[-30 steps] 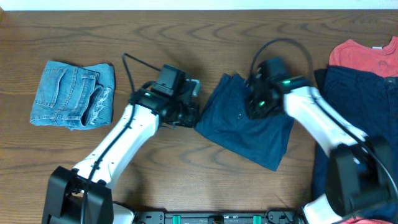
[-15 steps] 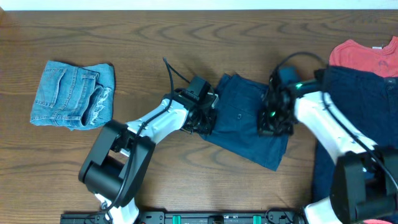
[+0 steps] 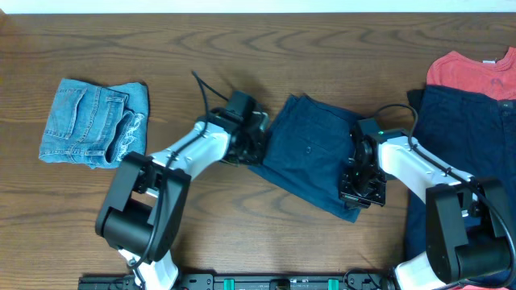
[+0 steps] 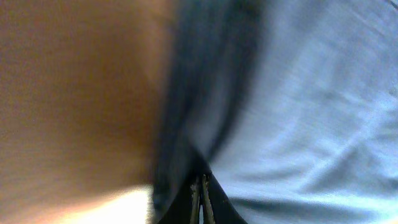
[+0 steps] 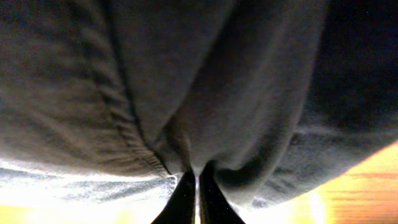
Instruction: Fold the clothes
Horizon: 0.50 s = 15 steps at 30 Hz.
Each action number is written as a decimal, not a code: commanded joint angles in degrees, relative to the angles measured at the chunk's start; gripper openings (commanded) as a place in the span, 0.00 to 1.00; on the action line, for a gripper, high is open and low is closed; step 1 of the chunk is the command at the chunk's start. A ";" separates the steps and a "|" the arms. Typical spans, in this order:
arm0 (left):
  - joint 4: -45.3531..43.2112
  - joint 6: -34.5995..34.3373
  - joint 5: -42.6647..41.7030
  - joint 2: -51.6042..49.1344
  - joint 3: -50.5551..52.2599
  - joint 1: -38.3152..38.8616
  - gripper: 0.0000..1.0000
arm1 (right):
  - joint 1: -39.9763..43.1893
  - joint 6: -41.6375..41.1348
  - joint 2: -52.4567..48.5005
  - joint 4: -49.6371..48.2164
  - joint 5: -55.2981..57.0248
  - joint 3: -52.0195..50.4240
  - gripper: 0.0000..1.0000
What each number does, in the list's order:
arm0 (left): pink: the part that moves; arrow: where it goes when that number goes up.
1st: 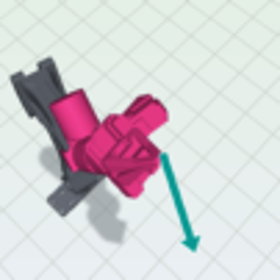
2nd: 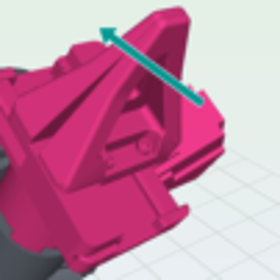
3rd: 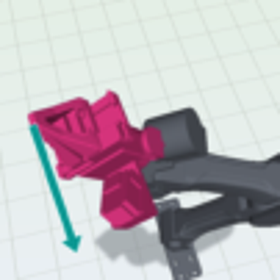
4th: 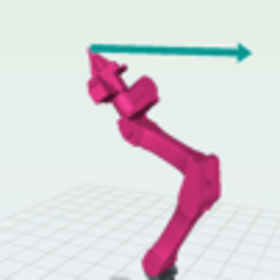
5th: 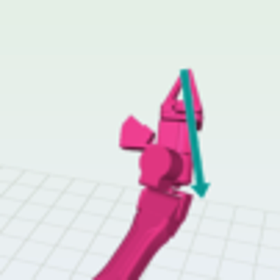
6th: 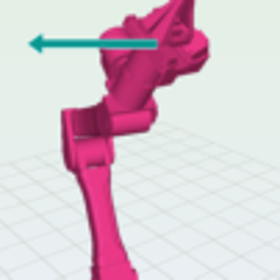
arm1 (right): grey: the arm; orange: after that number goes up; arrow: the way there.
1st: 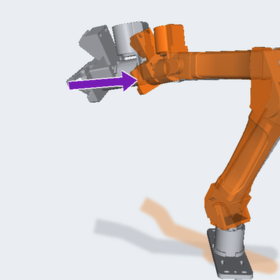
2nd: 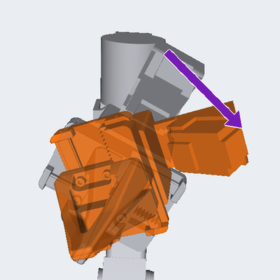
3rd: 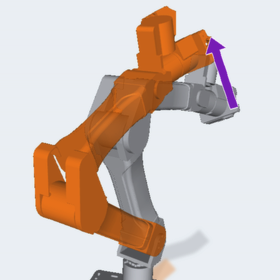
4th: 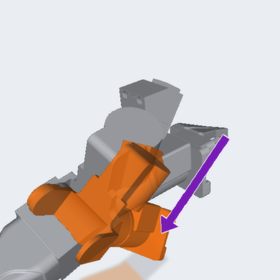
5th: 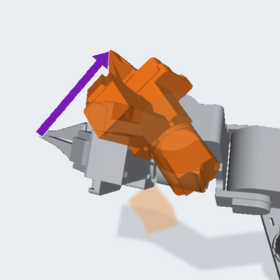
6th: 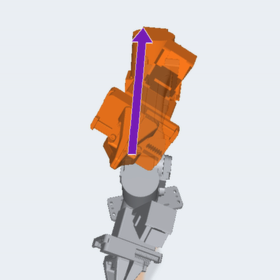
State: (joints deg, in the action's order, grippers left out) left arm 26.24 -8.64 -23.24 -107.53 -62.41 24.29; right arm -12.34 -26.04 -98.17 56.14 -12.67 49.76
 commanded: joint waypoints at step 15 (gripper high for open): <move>11.72 2.75 -8.07 11.45 -9.16 -1.01 0.07 | 3.78 18.40 4.55 -1.70 -11.06 15.52 0.14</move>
State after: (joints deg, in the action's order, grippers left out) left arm 37.32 -6.98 -26.65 -96.33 -71.07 20.34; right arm -10.28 -9.37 -96.18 55.42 -21.37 61.45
